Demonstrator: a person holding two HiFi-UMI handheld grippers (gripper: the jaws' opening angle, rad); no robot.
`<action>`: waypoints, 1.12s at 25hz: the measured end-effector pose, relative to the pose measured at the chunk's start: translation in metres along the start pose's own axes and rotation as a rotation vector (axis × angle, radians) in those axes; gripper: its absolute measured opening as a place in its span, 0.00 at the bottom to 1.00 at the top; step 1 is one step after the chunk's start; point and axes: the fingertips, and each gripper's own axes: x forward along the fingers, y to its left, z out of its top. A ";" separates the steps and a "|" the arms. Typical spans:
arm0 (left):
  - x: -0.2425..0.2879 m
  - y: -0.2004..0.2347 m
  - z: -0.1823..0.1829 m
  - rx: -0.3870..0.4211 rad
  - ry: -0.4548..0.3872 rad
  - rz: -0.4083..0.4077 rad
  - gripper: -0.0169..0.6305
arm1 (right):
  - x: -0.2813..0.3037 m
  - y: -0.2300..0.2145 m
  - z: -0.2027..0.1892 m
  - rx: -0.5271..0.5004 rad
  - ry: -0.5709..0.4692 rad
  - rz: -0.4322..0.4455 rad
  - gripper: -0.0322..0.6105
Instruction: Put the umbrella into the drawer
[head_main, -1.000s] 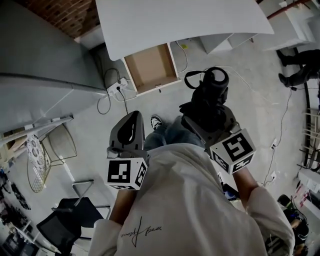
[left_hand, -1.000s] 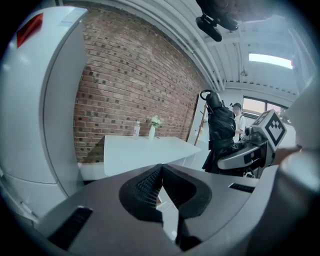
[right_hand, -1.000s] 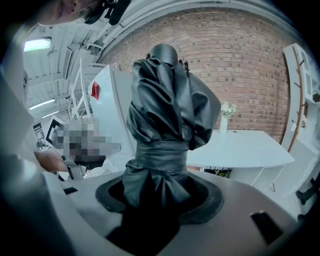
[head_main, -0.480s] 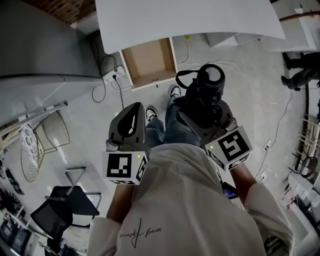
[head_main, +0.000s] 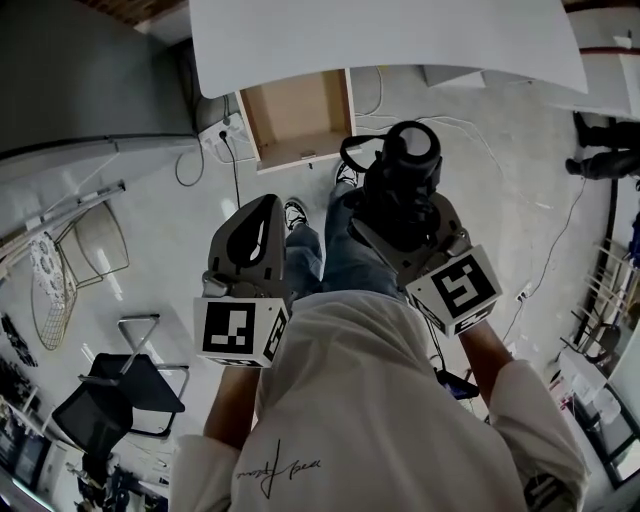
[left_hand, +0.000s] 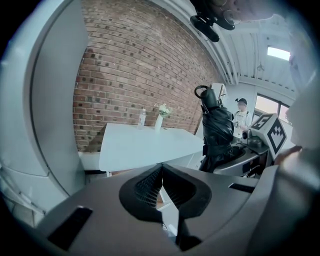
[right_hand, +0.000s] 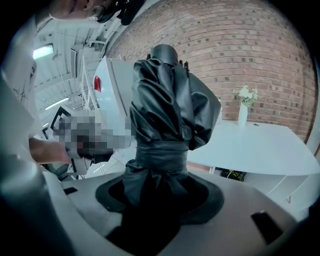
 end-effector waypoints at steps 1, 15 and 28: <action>0.002 0.000 -0.001 -0.005 0.004 -0.002 0.05 | 0.003 -0.001 -0.002 0.001 0.008 0.007 0.45; 0.022 0.011 -0.014 -0.062 0.010 -0.003 0.05 | 0.041 -0.015 -0.021 -0.076 0.086 0.074 0.45; 0.037 0.022 -0.055 -0.098 0.093 0.016 0.05 | 0.079 -0.044 -0.054 -0.202 0.147 0.086 0.45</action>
